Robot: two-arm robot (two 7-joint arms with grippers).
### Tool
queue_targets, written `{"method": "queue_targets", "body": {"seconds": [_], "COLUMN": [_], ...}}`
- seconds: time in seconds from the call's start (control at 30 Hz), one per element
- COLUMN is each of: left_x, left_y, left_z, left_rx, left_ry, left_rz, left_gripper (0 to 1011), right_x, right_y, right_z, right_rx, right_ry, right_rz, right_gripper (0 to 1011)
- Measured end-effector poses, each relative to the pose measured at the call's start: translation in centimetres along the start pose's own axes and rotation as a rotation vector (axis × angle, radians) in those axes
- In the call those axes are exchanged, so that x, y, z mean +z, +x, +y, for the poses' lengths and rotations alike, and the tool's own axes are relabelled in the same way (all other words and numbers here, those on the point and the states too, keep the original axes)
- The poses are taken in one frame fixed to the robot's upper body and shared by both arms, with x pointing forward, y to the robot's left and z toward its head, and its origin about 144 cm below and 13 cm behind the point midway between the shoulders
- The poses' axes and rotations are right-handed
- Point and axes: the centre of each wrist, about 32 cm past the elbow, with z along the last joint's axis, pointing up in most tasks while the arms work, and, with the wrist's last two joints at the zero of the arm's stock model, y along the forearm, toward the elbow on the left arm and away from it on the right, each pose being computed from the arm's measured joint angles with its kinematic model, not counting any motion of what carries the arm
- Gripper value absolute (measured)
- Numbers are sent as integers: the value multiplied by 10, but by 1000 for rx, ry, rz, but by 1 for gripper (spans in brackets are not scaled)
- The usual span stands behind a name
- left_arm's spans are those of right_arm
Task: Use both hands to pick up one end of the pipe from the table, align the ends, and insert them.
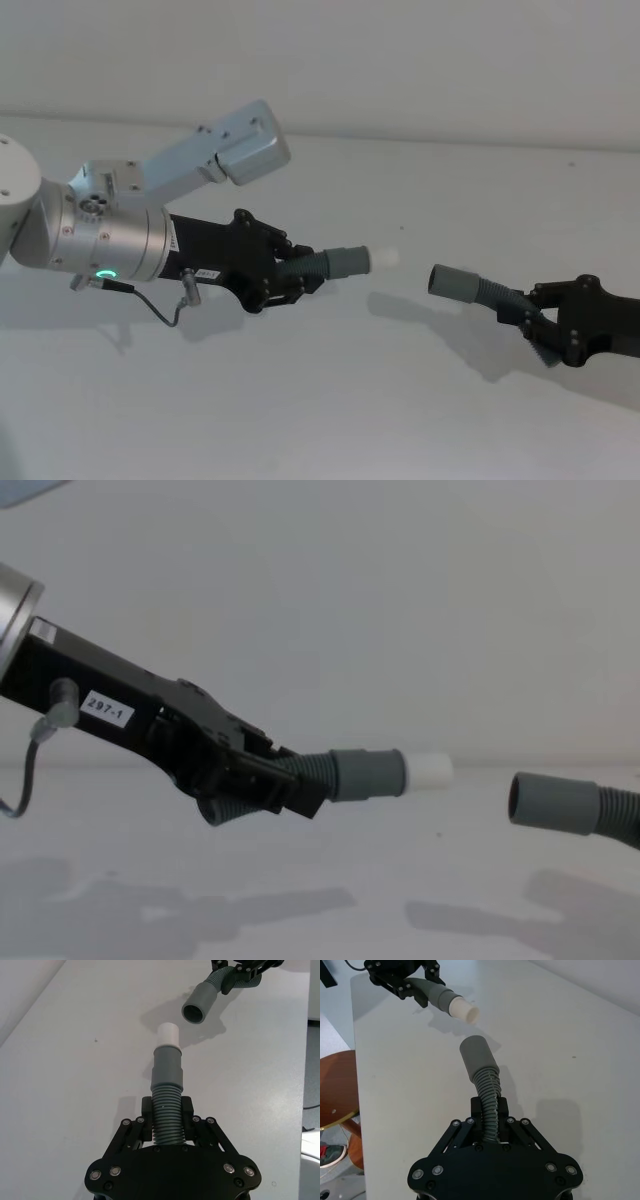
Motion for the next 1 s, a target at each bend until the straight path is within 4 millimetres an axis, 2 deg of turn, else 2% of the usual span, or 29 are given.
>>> {"method": "queue_targets", "body": {"seconds": [1.0], "left_x": [3], "left_y": [1], "left_z": [-11], "left_rx": [-47], "left_ry": [-19], "left_rz": [15], "left_gripper": [325], "right_x": [3], "right_y": [-3], "right_z": [2], "right_rx": [11], "right_ry": [16], "right_rz": [-15], "right_gripper": [170]}}
